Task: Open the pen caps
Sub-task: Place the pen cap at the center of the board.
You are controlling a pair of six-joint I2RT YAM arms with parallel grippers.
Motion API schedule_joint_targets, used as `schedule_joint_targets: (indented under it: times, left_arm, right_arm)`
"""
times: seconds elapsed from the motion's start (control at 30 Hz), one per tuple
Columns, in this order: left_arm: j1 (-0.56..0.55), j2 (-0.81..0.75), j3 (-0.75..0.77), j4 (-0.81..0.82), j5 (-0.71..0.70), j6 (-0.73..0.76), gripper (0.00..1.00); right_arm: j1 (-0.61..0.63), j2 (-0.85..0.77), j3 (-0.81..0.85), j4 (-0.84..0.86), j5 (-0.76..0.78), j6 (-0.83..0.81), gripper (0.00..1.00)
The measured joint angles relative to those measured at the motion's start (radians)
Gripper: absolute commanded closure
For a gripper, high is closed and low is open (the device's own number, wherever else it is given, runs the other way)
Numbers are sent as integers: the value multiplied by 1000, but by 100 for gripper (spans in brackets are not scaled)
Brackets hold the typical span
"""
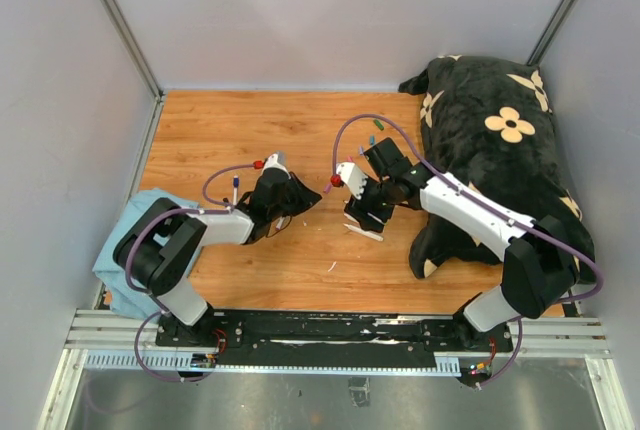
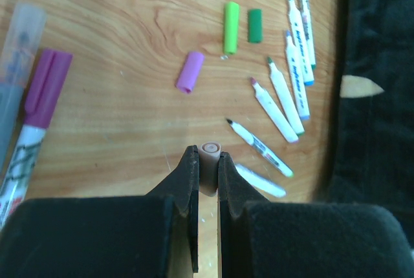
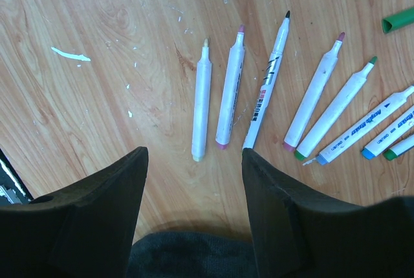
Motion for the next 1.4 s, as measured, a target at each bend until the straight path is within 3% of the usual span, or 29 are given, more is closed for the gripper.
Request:
schedule_joint_targets:
  times: [0.23, 0.47, 0.57, 0.87, 1.17, 1.4]
  left_arm:
    - [0, 116, 147, -158, -66, 33, 96]
    - [0, 159, 198, -236, -99, 76, 74]
    - [0, 176, 213, -246, -102, 87, 70]
    - [-1, 179, 229, -262, -106, 103, 65]
    - [-1, -26, 189, -319, -126, 163, 64]
    - [-1, -235, 57, -302, -139, 359, 59]
  right_arm:
    - [-23, -5, -1, -1, -10, 0, 39]
    - [-30, -5, -1, -1, -19, 0, 38]
    - [-30, -5, -2, -1, -20, 0, 38]
    - [-43, -5, -6, -2, -27, 0, 38]
    - [-45, -9, -8, -2, -39, 0, 38]
    - [-48, -23, -13, -2, -47, -1, 38]
